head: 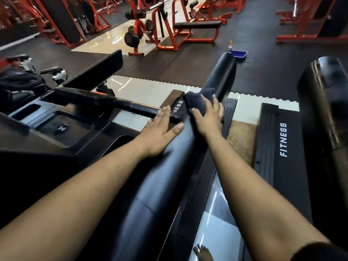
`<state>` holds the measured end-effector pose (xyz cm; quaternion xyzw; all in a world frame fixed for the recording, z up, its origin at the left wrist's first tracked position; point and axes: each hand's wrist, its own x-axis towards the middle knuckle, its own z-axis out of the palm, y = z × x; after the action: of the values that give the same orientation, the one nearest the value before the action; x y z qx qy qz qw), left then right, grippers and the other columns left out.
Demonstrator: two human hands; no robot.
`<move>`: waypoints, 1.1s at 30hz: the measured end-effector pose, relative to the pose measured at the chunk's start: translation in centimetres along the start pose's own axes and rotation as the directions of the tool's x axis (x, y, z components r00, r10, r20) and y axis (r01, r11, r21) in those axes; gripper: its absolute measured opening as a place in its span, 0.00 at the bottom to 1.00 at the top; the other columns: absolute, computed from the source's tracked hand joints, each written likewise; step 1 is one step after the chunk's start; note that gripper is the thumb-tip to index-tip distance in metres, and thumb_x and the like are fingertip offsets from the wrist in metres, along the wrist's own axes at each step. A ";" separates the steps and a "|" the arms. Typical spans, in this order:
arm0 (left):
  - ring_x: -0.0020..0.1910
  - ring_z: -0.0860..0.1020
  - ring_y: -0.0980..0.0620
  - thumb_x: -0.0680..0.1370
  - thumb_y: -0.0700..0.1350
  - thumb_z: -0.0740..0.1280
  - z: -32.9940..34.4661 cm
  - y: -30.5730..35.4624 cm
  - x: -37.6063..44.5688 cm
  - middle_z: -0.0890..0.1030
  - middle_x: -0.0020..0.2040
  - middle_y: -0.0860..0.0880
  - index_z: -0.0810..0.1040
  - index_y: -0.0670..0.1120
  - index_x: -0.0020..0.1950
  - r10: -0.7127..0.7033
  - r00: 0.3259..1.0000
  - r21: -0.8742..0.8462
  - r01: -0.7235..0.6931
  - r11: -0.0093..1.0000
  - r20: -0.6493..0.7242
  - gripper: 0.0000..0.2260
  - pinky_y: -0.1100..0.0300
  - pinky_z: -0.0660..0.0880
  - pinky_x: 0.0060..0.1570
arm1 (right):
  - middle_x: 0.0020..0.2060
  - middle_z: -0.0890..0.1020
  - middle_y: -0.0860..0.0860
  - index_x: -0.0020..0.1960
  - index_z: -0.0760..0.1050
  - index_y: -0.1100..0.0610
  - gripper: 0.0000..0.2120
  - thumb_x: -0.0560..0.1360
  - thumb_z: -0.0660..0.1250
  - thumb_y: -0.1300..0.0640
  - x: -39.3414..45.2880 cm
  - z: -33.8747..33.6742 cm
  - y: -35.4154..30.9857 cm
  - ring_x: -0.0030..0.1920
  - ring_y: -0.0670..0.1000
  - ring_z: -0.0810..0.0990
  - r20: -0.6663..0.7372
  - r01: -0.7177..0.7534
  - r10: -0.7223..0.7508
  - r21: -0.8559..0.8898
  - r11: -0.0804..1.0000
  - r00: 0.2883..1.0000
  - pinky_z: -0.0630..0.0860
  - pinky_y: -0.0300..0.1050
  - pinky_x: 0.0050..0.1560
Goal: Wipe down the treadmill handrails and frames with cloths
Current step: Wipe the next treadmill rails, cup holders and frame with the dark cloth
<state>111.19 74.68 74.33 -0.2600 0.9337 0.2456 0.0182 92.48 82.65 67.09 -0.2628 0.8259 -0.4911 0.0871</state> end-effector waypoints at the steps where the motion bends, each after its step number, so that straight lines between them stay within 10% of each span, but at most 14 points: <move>1: 0.83 0.39 0.53 0.75 0.70 0.46 0.2 -0.3 -0.9 0.40 0.84 0.48 0.38 0.46 0.83 0.008 1.000 0.029 -0.008 1.000 0.003 0.45 0.50 0.39 0.81 | 0.83 0.53 0.44 0.78 0.65 0.39 0.29 0.79 0.66 0.42 -2.0 0.6 -0.6 0.82 0.53 0.47 -0.003 0.015 -0.015 -0.011 1.000 1.000 0.56 0.73 0.75; 8: 0.83 0.38 0.52 0.74 0.70 0.47 0.5 -2.5 -5.8 0.38 0.84 0.48 0.38 0.47 0.84 -0.036 0.998 -0.034 0.034 0.999 -0.054 0.45 0.52 0.37 0.80 | 0.80 0.61 0.40 0.72 0.69 0.33 0.29 0.70 0.65 0.36 -13.2 2.5 -0.1 0.81 0.51 0.52 0.134 0.455 -0.441 -0.100 0.885 0.887 0.47 0.78 0.72; 13: 0.82 0.37 0.54 0.72 0.73 0.46 0.9 -2.3 -8.4 0.37 0.84 0.50 0.37 0.49 0.83 -0.036 0.998 0.004 0.036 0.999 -0.045 0.47 0.50 0.36 0.80 | 0.82 0.54 0.45 0.77 0.67 0.40 0.28 0.78 0.68 0.42 -8.9 0.6 -1.3 0.82 0.54 0.47 0.026 0.104 -0.103 -0.045 0.994 0.994 0.54 0.73 0.75; 15: 0.82 0.37 0.56 0.73 0.72 0.46 1.4 -2.5 -8.8 0.38 0.84 0.51 0.38 0.48 0.84 -0.011 0.996 -0.002 0.011 1.000 -0.084 0.46 0.49 0.36 0.80 | 0.82 0.54 0.42 0.75 0.68 0.37 0.28 0.75 0.65 0.37 -12.2 2.3 -2.0 0.82 0.51 0.46 0.038 0.194 -0.191 -0.101 0.976 0.981 0.52 0.78 0.73; 22: 0.83 0.45 0.57 0.75 0.74 0.48 1.6 -2.7 -8.0 0.48 0.85 0.52 0.47 0.49 0.85 0.023 0.978 -0.100 -0.044 0.994 -0.208 0.44 0.49 0.40 0.81 | 0.79 0.66 0.47 0.72 0.73 0.39 0.30 0.71 0.66 0.35 -15.7 2.3 2.7 0.81 0.57 0.58 0.078 0.683 -0.679 -0.026 0.730 0.730 0.47 0.80 0.72; 28: 0.83 0.42 0.56 0.70 0.77 0.41 1.7 -2.4 -6.1 0.45 0.85 0.53 0.45 0.51 0.85 0.008 0.986 0.037 -0.002 0.999 -0.169 0.49 0.47 0.38 0.81 | 0.82 0.55 0.54 0.77 0.69 0.49 0.34 0.72 0.64 0.41 -8.0 1.4 1.3 0.82 0.60 0.51 -0.086 0.085 -0.068 0.203 0.976 0.994 0.50 0.56 0.81; 33: 0.83 0.42 0.55 0.68 0.78 0.39 2.0 -1.9 -3.0 0.42 0.85 0.52 0.43 0.50 0.85 0.018 0.993 0.190 0.005 0.982 -0.120 0.51 0.45 0.37 0.80 | 0.81 0.58 0.39 0.73 0.67 0.30 0.29 0.72 0.67 0.38 -14.7 4.2 2.4 0.82 0.51 0.51 -0.114 0.441 -0.430 0.097 0.892 0.895 0.51 0.58 0.78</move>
<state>114.54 75.65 72.20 -0.2685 0.9531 0.1391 -0.0144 105.75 87.98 61.26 -0.4134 0.7178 -0.5584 -0.0465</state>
